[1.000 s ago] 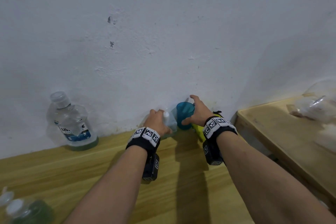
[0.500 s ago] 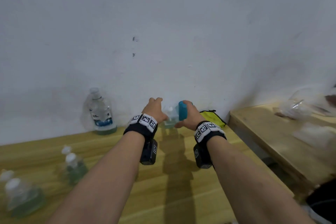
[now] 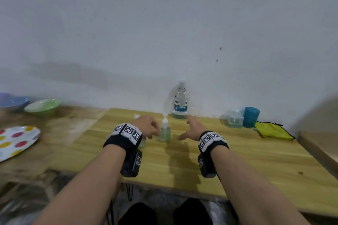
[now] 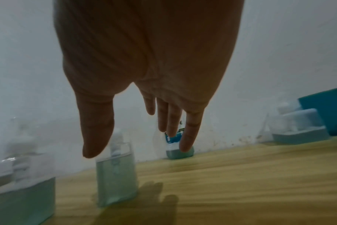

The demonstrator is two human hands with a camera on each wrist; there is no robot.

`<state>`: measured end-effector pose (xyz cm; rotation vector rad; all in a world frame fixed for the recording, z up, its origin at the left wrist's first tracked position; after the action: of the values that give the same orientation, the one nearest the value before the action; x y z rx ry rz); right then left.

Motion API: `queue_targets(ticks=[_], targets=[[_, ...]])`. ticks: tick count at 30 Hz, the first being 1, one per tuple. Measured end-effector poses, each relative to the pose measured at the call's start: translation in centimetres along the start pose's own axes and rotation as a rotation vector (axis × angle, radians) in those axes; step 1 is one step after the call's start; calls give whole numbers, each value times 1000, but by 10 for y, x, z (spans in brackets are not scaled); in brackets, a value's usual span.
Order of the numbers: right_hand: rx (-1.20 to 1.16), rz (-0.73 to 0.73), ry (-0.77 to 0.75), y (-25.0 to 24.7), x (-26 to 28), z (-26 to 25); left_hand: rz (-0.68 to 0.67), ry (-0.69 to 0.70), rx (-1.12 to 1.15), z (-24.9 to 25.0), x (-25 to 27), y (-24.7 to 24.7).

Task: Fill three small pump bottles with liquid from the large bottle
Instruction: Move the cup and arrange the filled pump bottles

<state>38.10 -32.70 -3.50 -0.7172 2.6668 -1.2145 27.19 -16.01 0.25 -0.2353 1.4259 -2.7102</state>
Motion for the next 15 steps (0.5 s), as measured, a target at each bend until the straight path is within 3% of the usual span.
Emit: queue_targets(ticks=[3,6,9,15], targets=[[60,-58,7,24,-13,-14,-36,-192,-82,-65,20,-19],[93,-90,-5,37,-27,-24,63,-334,-140,-105,26,-37],[74,-110,-19,45,-42,-28,133,-338,13,-123,10,-34],[55,-63,-72,56,-69,-27,163,-186,166,-117,-30,-8]])
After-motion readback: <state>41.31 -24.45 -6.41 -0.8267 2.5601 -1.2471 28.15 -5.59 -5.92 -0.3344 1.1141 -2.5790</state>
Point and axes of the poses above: each hand's wrist, its own x-axis away from the middle knuckle, its own y-axis out of the palm, z = x × y, the point moved 8 cm from there along -x, towards the middle knuckle, and after that the axes turned 3 degrees about y, right-handed, at the moved point
